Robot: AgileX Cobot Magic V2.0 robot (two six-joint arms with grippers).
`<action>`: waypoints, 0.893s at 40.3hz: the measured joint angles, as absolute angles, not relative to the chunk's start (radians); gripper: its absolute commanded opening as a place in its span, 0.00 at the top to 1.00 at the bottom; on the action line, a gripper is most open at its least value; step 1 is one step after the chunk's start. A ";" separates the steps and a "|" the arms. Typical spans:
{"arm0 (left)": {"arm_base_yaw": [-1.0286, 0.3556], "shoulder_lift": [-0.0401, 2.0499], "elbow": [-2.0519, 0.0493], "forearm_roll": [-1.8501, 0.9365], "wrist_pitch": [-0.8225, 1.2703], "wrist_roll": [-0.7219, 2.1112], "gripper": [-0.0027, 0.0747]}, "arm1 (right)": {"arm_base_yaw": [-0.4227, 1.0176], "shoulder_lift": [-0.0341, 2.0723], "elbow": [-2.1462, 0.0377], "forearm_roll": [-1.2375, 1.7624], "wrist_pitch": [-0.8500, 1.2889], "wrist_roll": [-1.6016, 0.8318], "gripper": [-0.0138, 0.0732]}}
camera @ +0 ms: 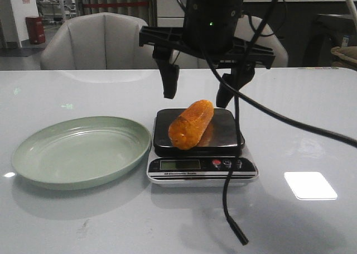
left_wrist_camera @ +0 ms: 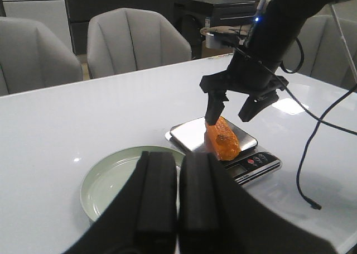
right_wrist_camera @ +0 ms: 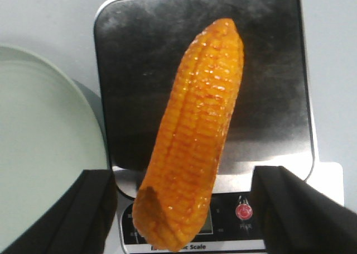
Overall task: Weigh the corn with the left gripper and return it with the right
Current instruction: 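Lower the right gripper over the corn on the scale and grasp it, then carry the corn with the right gripper back over the green plate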
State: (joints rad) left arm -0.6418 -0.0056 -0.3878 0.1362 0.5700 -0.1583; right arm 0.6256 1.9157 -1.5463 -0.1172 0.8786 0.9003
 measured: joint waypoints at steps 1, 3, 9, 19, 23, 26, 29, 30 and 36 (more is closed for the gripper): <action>-0.642 -0.006 -0.388 0.136 0.570 -0.158 0.80 | 0.626 1.927 -1.548 -0.117 0.881 0.903 0.16; -0.642 -0.006 -0.388 0.136 0.570 -0.158 0.79 | 0.626 1.943 -1.550 -0.117 0.885 0.912 0.16; -0.642 -0.006 -0.388 0.136 0.570 -0.158 0.80 | 0.627 1.993 -1.550 -0.115 0.875 0.924 0.35; -0.642 -0.006 -0.388 0.136 0.570 -0.158 0.79 | 0.636 2.016 -1.607 -0.111 0.866 0.925 0.65; -0.642 -0.006 -0.388 0.136 0.570 -0.158 0.79 | 0.665 2.022 -1.659 -0.111 0.858 0.908 0.65; -0.642 -0.006 -0.388 0.136 0.570 -0.158 0.79 | 0.699 2.029 -1.697 -0.111 0.839 0.889 0.65; -0.642 -0.006 -0.388 0.136 0.570 -0.158 0.79 | 0.738 2.045 -1.728 -0.101 0.807 0.872 0.65; -0.642 -0.006 -0.388 0.136 0.570 -0.158 0.79 | 0.753 2.051 -1.738 -0.093 0.791 0.866 0.65; -0.642 -0.006 -0.388 0.136 0.570 -0.158 0.79 | 0.815 2.113 -1.775 -0.058 0.737 0.842 0.63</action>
